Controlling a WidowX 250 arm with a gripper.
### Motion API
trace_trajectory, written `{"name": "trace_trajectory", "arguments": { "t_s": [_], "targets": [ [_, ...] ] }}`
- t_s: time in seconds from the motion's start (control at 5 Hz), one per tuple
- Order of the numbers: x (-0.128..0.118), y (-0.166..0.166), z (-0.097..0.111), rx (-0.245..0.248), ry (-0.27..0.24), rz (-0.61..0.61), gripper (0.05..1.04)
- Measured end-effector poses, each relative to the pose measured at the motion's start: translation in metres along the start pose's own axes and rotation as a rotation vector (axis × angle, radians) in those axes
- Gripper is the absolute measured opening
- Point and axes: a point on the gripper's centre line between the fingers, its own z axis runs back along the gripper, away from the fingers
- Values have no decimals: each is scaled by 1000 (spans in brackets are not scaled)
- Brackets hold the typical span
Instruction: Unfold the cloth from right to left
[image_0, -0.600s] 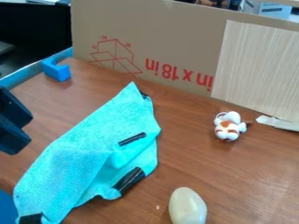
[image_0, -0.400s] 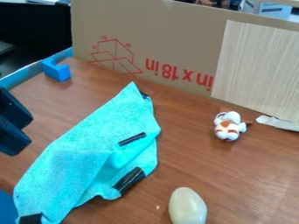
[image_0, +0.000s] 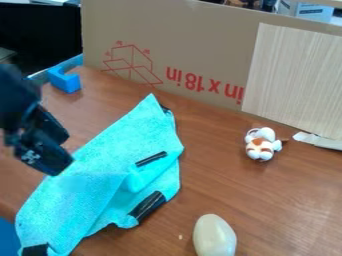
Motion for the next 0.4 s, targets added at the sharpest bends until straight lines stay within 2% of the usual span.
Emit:
{"name": "trace_trajectory", "arguments": {
  "t_s": [0.4],
  "targets": [
    [21,17,-29,106,-31,76,1001]
  ]
}}
